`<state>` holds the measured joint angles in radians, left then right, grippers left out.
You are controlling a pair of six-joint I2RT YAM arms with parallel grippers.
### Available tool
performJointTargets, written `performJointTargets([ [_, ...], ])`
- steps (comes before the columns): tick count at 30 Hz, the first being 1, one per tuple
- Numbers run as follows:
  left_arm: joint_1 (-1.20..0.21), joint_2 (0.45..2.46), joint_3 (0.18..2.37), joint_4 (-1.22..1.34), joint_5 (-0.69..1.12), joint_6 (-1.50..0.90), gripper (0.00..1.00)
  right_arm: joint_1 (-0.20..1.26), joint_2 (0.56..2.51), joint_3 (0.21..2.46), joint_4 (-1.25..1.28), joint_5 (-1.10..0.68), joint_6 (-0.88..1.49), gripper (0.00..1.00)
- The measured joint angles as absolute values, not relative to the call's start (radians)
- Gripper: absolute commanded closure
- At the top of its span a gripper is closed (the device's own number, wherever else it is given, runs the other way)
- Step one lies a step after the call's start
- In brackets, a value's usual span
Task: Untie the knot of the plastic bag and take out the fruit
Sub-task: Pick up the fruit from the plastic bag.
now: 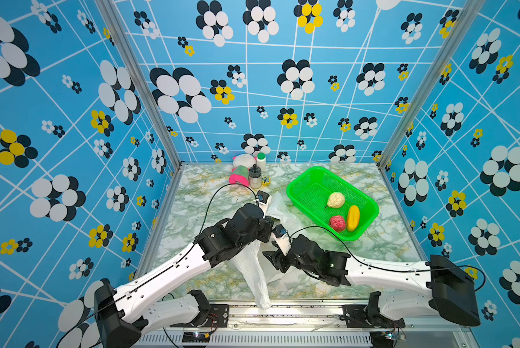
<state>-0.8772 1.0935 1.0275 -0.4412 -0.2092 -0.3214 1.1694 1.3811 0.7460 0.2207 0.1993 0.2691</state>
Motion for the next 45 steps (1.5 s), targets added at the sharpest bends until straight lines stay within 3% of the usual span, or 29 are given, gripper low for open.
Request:
performJointTargets([
  [9, -0.87, 1.093, 1.028, -0.441, -0.22, -0.321, 1.0, 1.093, 1.585, 0.845, 0.194, 0.312, 0.318, 0.25],
  [20, -0.871, 1.093, 1.028, -0.442, -0.217, -0.321, 1.0, 1.057, 1.702, 0.94, 0.191, 0.306, 0.35, 0.02],
  [45, -0.845, 1.098, 1.01, -0.51, -0.293, -0.305, 1.0, 1.027, 1.909, 1.144, 0.149, 0.231, 0.355, 0.01],
])
